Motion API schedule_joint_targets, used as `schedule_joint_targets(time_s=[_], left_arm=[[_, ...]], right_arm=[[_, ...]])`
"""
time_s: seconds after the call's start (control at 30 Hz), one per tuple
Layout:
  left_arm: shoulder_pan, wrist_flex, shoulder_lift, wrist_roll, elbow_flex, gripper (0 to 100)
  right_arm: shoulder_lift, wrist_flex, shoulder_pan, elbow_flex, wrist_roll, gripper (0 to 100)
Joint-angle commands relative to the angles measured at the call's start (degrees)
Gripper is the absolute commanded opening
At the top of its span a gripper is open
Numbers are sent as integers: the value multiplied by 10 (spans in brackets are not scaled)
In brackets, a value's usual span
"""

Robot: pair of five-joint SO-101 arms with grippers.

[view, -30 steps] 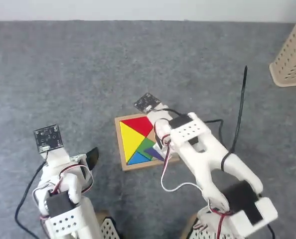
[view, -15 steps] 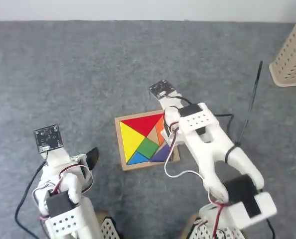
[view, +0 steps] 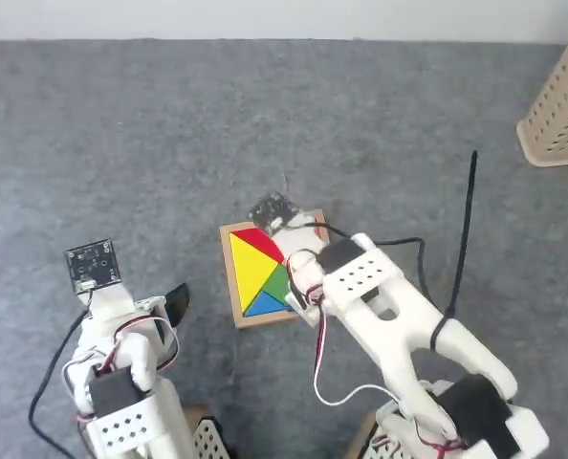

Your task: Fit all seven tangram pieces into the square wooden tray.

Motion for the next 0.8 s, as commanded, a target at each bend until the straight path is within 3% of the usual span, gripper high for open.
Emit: schedule_joint_targets(time_s=[0.0, 0.77], left_arm=[[-3, 4, -8, -1, -7, 354], [-3, 4, -8, -1, -7, 354]], right_arm=[[-28, 1, 9, 0, 19, 6], [20, -51, 56, 2, 23, 6]])
